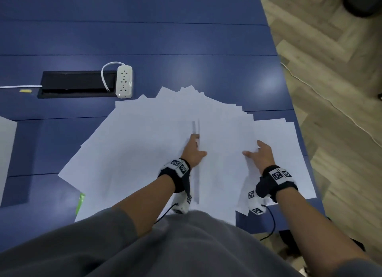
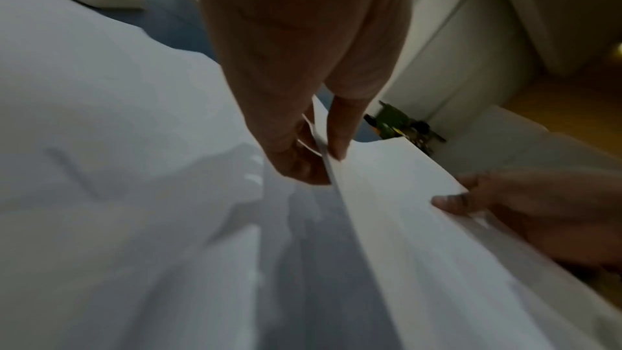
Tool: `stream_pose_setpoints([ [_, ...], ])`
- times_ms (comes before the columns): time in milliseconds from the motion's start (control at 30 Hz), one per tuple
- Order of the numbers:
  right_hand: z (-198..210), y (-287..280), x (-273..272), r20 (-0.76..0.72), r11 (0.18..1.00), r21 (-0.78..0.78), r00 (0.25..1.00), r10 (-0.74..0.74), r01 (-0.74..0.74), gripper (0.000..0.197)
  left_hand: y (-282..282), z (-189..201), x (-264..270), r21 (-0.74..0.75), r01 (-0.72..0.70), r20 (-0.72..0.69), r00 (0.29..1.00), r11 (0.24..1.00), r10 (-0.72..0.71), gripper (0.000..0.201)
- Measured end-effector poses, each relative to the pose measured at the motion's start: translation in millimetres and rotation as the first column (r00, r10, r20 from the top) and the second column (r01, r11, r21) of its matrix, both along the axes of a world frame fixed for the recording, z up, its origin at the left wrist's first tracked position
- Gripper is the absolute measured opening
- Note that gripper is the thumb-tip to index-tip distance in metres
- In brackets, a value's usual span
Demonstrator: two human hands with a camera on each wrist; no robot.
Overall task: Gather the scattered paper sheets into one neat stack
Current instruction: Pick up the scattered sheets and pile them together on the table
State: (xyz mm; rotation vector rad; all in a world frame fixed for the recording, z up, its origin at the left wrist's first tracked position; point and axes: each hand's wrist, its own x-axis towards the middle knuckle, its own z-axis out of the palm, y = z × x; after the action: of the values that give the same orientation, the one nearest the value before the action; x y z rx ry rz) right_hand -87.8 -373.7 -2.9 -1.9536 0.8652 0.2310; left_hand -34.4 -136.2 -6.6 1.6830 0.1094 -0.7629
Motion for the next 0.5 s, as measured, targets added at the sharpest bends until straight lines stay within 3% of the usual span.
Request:
stream_pose_setpoints([
  [100,-8.3,-43.1,-7.8,-0.119,0.989,-0.146,0.993,0.017,-0.034,0.048,-43.9,-7.9,-10.5,0.101,0.137,0.036,0.989,0.985,-0.141,0.065],
  [300,-10.8,-97.8,-24.2,-0.147,0.952,-0.302,0.985,-0.086,0.038,0.052,-122.3,-9.1,-21.6,0.152,0.182,0.035,0.981,0.971,-0.19,0.091],
  [400,-10.9,-110.0,-26.5,-0.118,0.952,-0.286,0.981,-0.151,0.112,0.053,-145.9,-13.2,-21.2,0.251,0.324,0.08,0.932,0.912,-0.353,0.067],
  [500,-12.0,-116.0,-27.0,-0.134,0.947,-0.301,0.979,-0.155,0.109,0.054,-156.3,-20.1,-20.0,0.344,0.433,0.027,0.882,0.833,-0.47,0.044],
])
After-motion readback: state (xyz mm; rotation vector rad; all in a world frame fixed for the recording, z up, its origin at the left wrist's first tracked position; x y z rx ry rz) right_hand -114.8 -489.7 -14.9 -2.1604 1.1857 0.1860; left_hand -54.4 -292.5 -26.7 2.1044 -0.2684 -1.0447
